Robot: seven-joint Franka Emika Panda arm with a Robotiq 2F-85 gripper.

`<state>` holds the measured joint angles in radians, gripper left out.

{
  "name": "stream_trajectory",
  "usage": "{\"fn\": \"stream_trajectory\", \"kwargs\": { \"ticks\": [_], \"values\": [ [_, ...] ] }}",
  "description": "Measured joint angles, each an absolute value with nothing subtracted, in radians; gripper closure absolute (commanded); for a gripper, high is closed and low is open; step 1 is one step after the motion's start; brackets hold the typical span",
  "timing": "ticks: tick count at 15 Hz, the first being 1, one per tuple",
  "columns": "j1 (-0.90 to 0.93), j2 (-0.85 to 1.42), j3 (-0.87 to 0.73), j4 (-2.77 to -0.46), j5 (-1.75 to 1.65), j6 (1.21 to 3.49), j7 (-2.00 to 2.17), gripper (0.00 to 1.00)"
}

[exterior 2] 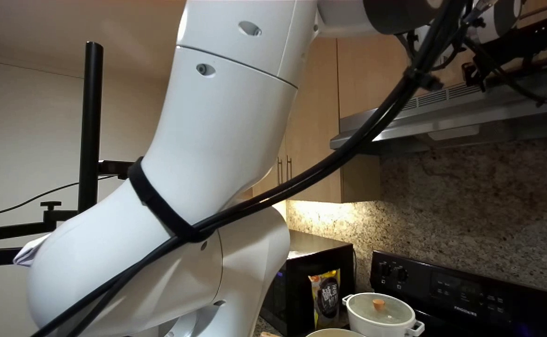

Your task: Turn on the light of the hood

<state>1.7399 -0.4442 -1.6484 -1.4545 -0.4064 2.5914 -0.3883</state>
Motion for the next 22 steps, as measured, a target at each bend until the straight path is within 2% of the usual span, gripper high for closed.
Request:
{"fn": "stream_trajectory", "kwargs": {
  "ticks": [22],
  "values": [
    [1.708,-0.443,-1.639,-1.494,-0.405,2.589,-0.388,0.0]
  ]
}}
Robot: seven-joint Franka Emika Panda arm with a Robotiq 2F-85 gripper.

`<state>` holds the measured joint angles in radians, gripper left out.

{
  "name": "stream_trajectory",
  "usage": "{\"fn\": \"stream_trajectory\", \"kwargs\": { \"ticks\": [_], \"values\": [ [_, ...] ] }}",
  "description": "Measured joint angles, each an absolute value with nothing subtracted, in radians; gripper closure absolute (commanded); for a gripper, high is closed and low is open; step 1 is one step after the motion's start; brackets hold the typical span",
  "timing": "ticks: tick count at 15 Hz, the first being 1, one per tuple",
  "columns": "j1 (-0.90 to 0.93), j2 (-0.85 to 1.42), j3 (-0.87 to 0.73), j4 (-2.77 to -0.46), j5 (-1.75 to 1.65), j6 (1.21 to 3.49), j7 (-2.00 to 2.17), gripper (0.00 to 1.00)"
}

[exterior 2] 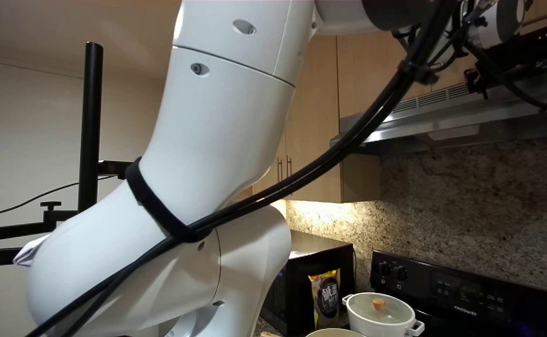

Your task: Turn on the light of the hood

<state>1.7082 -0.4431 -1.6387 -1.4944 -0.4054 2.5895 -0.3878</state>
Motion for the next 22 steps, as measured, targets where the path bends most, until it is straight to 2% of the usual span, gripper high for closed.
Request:
{"fn": "stream_trajectory", "kwargs": {
  "ticks": [22],
  "values": [
    [1.784,-0.434,-1.689,-1.438,-0.415,2.538,-0.388,0.0]
  ]
}}
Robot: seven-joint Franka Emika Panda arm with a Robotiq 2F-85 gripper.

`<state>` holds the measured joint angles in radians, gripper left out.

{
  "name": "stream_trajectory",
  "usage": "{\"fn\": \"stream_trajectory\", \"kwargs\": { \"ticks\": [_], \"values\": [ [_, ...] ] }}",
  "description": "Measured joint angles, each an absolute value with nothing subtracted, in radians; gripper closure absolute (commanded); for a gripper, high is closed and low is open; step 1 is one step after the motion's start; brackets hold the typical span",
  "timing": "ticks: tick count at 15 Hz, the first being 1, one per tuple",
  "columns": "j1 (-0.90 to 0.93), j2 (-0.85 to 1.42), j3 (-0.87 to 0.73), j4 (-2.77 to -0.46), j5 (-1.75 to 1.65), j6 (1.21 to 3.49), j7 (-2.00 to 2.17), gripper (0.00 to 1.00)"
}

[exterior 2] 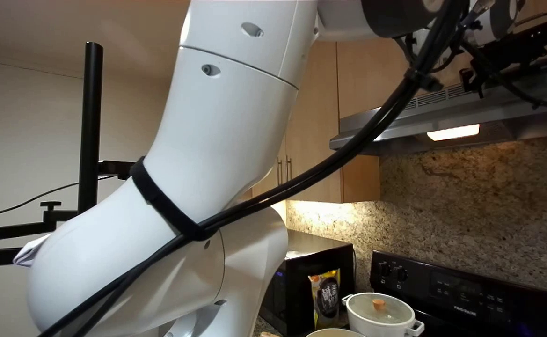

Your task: Turn on the light of the hood

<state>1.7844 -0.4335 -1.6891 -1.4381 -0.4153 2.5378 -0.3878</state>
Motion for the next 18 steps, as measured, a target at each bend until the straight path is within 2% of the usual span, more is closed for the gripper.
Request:
{"fn": "stream_trajectory", "kwargs": {
  "ticks": [8,18],
  "values": [
    [1.893,-0.433,-1.7,-1.398,-0.419,2.537,-0.388,0.0],
    [1.839,-0.378,-1.646,-1.376,-0.42,2.548,-0.388,0.0]
  ]
}}
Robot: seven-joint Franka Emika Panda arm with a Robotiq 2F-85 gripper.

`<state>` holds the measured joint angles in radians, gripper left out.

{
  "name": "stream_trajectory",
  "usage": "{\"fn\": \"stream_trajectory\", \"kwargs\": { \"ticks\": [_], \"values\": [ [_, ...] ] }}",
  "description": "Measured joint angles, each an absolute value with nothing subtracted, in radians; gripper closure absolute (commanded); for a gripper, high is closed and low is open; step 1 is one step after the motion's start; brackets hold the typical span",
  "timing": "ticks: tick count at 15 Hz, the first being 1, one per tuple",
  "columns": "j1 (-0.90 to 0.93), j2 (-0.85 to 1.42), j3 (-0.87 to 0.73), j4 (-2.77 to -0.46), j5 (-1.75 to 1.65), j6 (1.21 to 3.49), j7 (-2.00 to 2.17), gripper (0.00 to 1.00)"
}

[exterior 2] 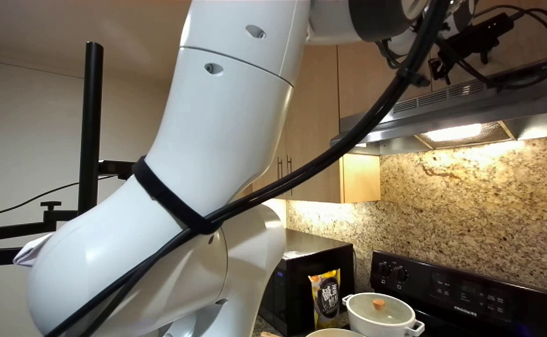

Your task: Turn on the light of the hood

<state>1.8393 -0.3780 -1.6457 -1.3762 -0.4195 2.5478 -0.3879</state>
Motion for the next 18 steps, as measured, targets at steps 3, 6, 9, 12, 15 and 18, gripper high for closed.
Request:
{"fn": "stream_trajectory", "kwargs": {
  "ticks": [3,6,9,12,15,18],
  "values": [
    [1.777,-0.335,-1.601,-1.386,-0.419,2.537,-0.388,0.0],
    [1.684,-0.286,-1.517,-1.391,-0.415,2.486,-0.388,0.0],
    [1.564,-0.241,-1.4,-1.389,-0.385,2.404,-0.388,0.0],
    [1.411,-0.22,-1.235,-1.386,-0.406,2.314,-0.356,0.0],
    [1.265,-0.251,-1.027,-1.382,-0.554,2.189,-0.239,0.0],
    [1.152,-0.333,-0.802,-1.409,-0.729,2.009,-0.078,0.0]
  ]
}}
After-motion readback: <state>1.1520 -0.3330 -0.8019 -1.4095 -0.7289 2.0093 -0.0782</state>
